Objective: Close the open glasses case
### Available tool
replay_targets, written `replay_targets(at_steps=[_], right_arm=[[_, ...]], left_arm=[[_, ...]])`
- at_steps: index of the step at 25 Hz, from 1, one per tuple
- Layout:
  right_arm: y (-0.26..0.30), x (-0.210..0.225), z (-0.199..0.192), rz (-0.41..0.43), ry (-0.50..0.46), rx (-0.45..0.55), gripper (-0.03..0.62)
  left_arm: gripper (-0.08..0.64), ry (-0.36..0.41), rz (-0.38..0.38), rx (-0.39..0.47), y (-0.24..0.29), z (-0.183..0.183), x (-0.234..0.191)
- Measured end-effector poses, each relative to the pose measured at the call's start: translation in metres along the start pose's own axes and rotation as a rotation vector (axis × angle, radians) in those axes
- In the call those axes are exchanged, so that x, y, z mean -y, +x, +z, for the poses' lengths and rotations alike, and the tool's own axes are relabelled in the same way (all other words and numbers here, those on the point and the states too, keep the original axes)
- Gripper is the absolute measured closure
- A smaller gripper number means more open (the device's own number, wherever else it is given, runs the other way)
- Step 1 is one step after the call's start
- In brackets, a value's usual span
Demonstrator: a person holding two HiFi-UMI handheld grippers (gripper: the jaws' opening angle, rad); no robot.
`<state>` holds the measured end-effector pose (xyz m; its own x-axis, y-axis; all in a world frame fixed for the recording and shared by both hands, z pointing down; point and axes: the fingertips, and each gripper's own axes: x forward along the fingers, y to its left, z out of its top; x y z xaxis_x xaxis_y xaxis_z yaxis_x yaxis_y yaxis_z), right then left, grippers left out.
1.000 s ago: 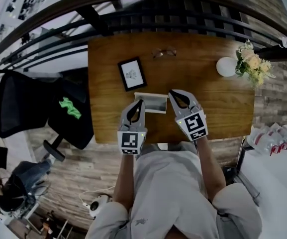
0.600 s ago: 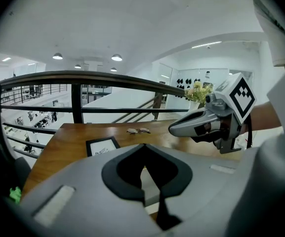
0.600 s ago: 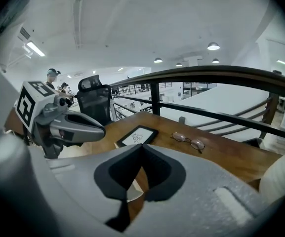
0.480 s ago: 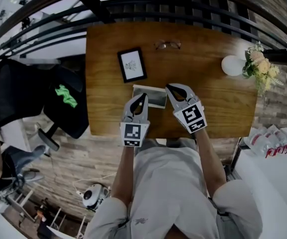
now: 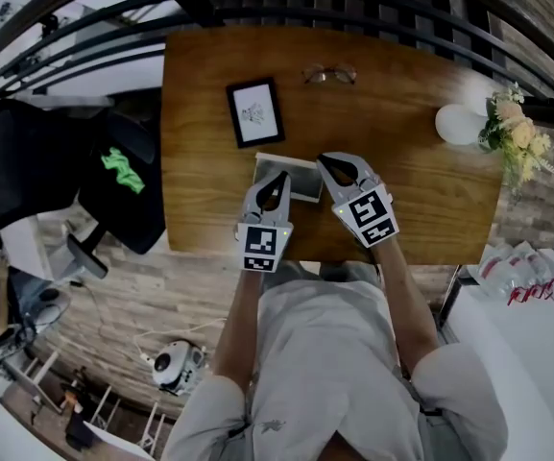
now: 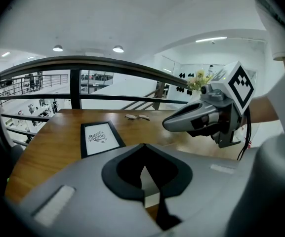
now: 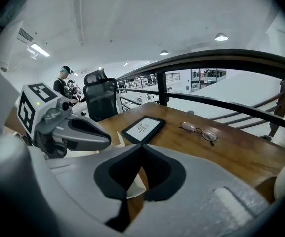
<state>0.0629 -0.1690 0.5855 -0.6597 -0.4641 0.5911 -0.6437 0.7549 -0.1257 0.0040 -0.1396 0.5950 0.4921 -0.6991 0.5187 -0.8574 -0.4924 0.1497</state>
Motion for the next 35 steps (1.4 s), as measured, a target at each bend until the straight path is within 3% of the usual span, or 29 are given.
replay_targets(at_steps=[18,35], right_arm=[[0.023,-0.003,-0.023,0.047,-0.001,-0.071,0.589],[0.027,-0.015,-0.030,0.068,0.000,-0.097,0.589]], left_arm=[[0.540,-0.023,-0.027,-0.121,0.039,-0.034,0.009],[0.540,-0.046,-0.033,-0.116,0.039,-0.036,0.010]])
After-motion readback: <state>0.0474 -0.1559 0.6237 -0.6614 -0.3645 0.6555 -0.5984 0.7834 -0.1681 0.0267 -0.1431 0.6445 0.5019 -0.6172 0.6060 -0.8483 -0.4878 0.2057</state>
